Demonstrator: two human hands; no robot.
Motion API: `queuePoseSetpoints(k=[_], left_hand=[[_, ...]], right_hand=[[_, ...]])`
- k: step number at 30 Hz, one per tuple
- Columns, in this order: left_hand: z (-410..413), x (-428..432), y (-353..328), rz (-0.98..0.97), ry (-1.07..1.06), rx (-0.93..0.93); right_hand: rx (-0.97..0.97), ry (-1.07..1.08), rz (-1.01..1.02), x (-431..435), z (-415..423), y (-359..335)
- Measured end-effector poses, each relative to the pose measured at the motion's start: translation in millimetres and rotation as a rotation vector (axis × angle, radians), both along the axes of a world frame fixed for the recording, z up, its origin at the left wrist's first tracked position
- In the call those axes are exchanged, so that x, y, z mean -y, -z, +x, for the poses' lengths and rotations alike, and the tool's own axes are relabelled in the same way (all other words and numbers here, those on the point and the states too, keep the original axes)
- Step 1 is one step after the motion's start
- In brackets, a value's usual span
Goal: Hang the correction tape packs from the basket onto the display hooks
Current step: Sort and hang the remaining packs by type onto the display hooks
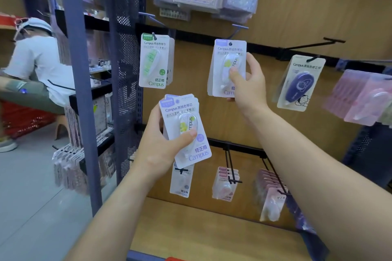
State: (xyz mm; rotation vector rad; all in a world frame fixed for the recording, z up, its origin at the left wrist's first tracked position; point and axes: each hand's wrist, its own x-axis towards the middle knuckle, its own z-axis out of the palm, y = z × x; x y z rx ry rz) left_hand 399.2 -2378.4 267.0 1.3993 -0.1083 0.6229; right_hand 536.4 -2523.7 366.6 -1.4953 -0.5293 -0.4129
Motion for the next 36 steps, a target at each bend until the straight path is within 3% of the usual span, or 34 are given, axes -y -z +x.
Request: queuePoseSetpoints(k=[7,12,15,18,24,28,36], left_hand=[[6,-2,2,-0.020,0.010,0.008],[6,-6,4,-0.037,0.017,-0.002],[6,-10,3,-0.042,-0.004,-0.016],[6,-12,4,-0.060,-0.022,-0.020],[8,-2,7,-0.115,-0.015,-0.015],[5,-2,4,-0.035,-0.040,0.040],[6,-15,8,0.075,-0.161,0.078]], right_hand=[[-0.044,0.066,-0.075,0,5,-2],[0.016,0.328,-0.364,6,-8,25],[-0.103,0.023,-0.290,9,-39,59],[-0.231,-0.315,-0.392,6,-66,88],[-0.211,-0.270,-0.292,-4,-84,95],[-0.271,-0.303,-0.295,-3,-84,89],[-0.373,-0.253,0.012,-2,-73,77]])
